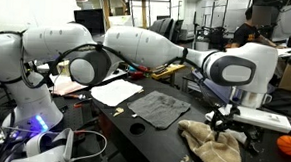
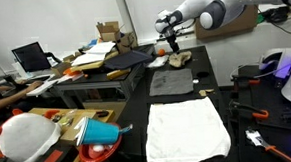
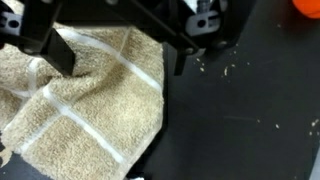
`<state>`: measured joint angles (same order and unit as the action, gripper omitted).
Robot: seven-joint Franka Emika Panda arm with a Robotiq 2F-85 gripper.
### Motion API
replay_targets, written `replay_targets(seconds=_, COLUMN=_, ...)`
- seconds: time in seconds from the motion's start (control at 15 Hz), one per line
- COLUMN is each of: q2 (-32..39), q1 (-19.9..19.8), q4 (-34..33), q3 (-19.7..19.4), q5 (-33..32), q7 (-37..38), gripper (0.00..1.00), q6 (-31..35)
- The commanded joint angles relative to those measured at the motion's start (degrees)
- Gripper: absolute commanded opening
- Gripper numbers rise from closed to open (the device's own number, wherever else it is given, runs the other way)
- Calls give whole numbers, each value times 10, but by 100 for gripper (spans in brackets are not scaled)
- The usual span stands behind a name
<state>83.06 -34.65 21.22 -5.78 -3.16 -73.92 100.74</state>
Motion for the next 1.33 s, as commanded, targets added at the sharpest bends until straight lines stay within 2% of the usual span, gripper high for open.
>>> replay_targets(seconds=0.0, q2=0, q1=-18, q4=2, q3=-5, q5=2, q7=93, gripper=100, q6=24)
replay_targets(seconds=0.67, q2=-10, q1=-51, q4=19, q3=-8, q5=-1, q7=370, gripper=100, q6=-5)
replay_targets(seconds=0.8, q2=17, q1=-55, q4=-16, q3=-7, q5=1, q7=423, gripper=100, q6=-39)
replay_targets(seconds=1.0, q2=11, q1=-61, q4=10, q3=1, q5=6, q7=493, gripper=100, q6=-81)
replay_targets(seconds=1.07, q2=13, q1=-64, q4=7, q3=4, q5=10, q7=514, gripper=95, q6=-100)
replay_targets(seconds=1.13, q2=13, q1=-68, q4=6, q3=8, q5=14, q7=535, gripper=74, q6=-115)
replay_targets(seconds=1.27, q2=13, q1=-75, q4=-1, q3=15, q5=24, q7=575, gripper=69, q6=-149)
